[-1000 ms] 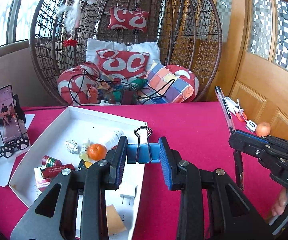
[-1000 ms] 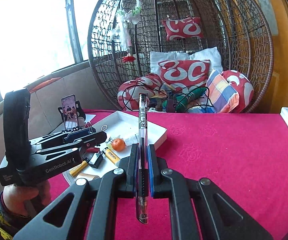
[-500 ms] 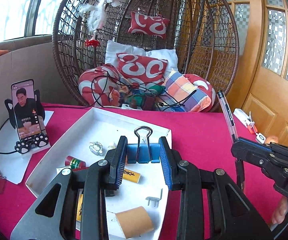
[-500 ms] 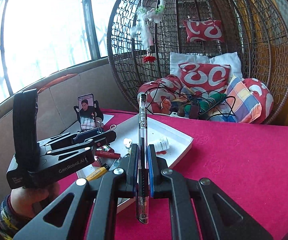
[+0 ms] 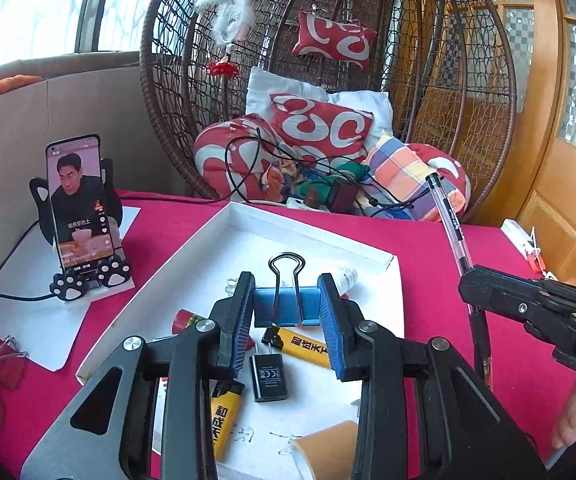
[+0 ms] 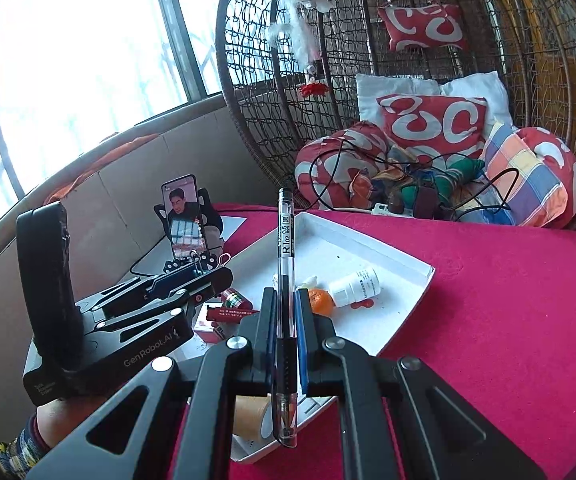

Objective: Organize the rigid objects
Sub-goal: 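Carry the blue clip and pen into the tray and open both tools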

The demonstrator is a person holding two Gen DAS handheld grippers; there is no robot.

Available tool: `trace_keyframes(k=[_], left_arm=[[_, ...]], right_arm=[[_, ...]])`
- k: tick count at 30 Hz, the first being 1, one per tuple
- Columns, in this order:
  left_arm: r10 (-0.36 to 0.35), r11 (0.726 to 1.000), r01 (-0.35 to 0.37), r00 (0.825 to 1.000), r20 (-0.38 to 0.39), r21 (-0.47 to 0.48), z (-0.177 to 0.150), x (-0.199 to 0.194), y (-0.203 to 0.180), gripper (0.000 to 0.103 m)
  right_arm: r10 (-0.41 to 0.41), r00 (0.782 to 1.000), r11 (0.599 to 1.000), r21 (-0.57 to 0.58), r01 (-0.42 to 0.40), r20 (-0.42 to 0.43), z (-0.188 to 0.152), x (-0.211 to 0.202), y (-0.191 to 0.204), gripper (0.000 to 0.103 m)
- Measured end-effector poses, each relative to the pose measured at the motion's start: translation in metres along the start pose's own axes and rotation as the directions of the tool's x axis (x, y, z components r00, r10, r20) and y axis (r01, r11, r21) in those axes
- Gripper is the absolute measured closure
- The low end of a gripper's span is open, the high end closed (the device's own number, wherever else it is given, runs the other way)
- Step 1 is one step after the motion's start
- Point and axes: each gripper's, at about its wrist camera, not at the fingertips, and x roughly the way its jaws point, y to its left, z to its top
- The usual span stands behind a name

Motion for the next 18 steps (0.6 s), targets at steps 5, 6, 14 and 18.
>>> trace_keyframes(k=[5, 6, 14, 18], left_arm=[[0.035, 0.999, -0.035, 0.999, -0.035, -0.016, 0.005, 0.026, 0.019, 0.072], [0.040, 0.999, -0.041, 0.998, -0.047, -0.026, 0.007, 0.032, 0.025, 0.072], [0.075, 0.996, -0.078, 0.993, -0.091, -0.034, 0.005, 0.054, 0.032, 0.071], [0.101, 0.994, -0.104, 0.989, -0.110, -0.027, 0.000, 0.060, 0.030, 0.054]], right_arm=[[0.006, 0.999, 1.000, 0.024, -0.004, -0.049, 0.001, 0.029, -0.001, 0.096], [0.010, 0.998, 0.999, 0.032, -0.008, -0.062, 0.001, 0.036, -0.002, 0.097], [0.002, 0.991, 0.999, 0.050, 0.005, -0.137, -0.005, 0.083, 0.001, 0.096], [-0.019, 0.986, 0.999, 0.033, 0.024, -0.164, -0.013, 0.095, 0.004, 0.093]])
